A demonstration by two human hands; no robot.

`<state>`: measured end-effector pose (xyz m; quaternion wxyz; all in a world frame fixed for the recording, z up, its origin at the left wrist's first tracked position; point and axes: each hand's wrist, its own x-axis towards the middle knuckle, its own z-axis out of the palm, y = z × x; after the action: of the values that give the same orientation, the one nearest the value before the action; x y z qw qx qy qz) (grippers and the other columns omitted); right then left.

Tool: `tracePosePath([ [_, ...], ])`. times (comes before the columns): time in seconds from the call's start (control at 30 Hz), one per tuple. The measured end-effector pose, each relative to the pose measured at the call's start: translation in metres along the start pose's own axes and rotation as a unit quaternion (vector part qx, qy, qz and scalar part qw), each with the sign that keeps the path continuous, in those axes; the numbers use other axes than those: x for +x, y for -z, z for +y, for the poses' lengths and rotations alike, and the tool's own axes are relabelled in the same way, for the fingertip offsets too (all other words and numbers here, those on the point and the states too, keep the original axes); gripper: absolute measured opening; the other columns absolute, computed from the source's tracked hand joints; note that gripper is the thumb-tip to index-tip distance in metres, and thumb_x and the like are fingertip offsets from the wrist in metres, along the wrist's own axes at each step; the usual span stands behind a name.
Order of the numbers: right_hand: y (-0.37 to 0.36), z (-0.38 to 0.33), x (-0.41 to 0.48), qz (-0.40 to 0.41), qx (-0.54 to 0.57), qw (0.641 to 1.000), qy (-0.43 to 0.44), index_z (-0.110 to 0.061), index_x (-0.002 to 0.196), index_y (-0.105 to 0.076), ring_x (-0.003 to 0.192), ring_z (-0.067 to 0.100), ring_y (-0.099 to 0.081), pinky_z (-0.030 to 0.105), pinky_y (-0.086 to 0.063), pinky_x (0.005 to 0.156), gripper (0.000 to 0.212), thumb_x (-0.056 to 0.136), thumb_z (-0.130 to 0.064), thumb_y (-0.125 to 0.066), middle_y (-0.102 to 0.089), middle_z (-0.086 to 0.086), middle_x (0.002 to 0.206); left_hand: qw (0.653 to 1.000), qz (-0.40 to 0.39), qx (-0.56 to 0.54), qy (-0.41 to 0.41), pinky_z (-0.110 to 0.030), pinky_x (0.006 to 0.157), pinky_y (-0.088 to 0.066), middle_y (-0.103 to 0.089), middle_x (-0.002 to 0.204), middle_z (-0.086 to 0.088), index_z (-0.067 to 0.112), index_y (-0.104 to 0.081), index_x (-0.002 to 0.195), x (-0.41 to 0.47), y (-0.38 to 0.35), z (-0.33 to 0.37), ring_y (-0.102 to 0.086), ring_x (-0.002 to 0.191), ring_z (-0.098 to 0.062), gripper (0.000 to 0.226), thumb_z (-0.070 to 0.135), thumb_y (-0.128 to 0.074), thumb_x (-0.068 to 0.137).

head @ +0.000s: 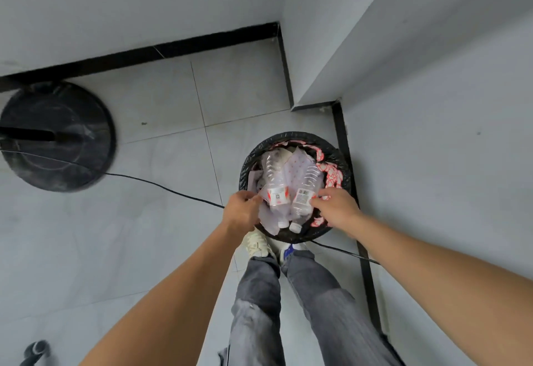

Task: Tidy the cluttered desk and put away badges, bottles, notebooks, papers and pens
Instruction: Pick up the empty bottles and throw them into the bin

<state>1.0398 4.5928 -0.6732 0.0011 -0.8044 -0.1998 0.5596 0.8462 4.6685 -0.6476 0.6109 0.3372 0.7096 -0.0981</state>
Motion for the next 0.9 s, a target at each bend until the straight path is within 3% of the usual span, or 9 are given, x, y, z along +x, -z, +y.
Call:
tracePosePath([
  [0.07,0.017,-0.012,-0.028,-0.002,0.000,1.000,0.008,-0.014,0.126,-0.061,0.102,0.027,-0.064,0.043,-0.055,0.089,0.043,0.088,-0.034,-0.063,-0.064,0.005,0.118,0.999,-0.001,0.032,-0.019,-0.029,0.057,-0.046,-0.064,0.088,-0.013,0.010,-0.058,0.110,-0.032,0.007,0.015,-0.061,0.071,-0.025,0.020,0.021,-0.047,0.097],
  [0.17,0.042,-0.029,-0.071,0.004,0.008,1.000,0.026,-0.013,0.114,-0.066,0.098,0.029,-0.066,0.039,-0.053,0.081,0.033,0.087,-0.031,-0.062,-0.068,0.008,0.110,0.996,0.005,0.077,-0.046,-0.030,0.066,-0.049,-0.069,0.093,-0.015,0.012,-0.058,0.107,-0.080,0.018,0.036,-0.062,0.070,-0.024,0.018,0.023,-0.048,0.097],
  [0.3,0.080,-0.042,-0.150,0.018,0.013,0.998,0.052,-0.009,0.103,-0.069,0.083,0.024,-0.065,0.040,-0.054,0.077,0.025,0.089,-0.029,-0.062,-0.069,0.006,0.092,0.988,0.011,0.125,-0.085,-0.037,0.073,-0.053,-0.067,0.086,-0.013,0.012,-0.061,0.106,-0.155,0.034,0.059,-0.067,0.081,-0.032,0.022,0.023,-0.048,0.093],
  [0.47,0.106,-0.034,-0.239,0.064,-0.037,0.995,0.063,-0.010,0.111,-0.067,0.105,0.025,-0.062,0.035,-0.050,0.090,0.031,0.093,-0.034,-0.060,-0.067,0.006,0.115,0.953,-0.019,0.255,-0.165,-0.032,0.072,-0.047,-0.068,0.105,-0.010,0.013,-0.062,0.107,-0.225,0.044,0.070,-0.066,0.096,-0.033,0.022,0.022,-0.047,0.093],
  [0.6,0.104,-0.013,-0.292,0.098,-0.060,0.992,0.052,-0.013,0.124,-0.060,0.110,0.027,-0.059,0.037,-0.049,0.093,0.038,0.095,-0.036,-0.055,-0.064,0.008,0.123,0.891,-0.043,0.390,-0.227,-0.030,0.067,-0.045,-0.063,0.091,-0.007,0.014,-0.061,0.111,-0.259,0.051,0.064,-0.058,0.080,-0.027,0.026,0.023,-0.046,0.092],
  [0.77,0.081,0.020,-0.374,0.181,-0.040,0.982,0.029,-0.020,0.134,-0.053,0.117,0.027,-0.056,0.034,-0.046,0.093,0.041,0.096,-0.037,-0.052,-0.059,0.006,0.131,0.754,-0.061,0.556,-0.346,-0.031,0.070,-0.048,-0.066,0.107,-0.008,0.017,-0.059,0.113,-0.306,0.065,0.075,-0.060,0.086,-0.024,0.028,0.027,-0.046,0.091],
  [0.9,0.060,0.050,-0.427,0.234,-0.016,0.972,0.012,-0.022,0.135,-0.051,0.116,0.027,-0.055,0.036,-0.047,0.094,0.042,0.096,-0.038,-0.049,-0.061,0.006,0.128,0.646,-0.057,0.626,-0.432,-0.034,0.073,-0.052,-0.065,0.094,-0.004,0.015,-0.058,0.109,-0.348,0.055,0.089,-0.063,0.084,-0.023,0.025,0.027,-0.046,0.092],
])
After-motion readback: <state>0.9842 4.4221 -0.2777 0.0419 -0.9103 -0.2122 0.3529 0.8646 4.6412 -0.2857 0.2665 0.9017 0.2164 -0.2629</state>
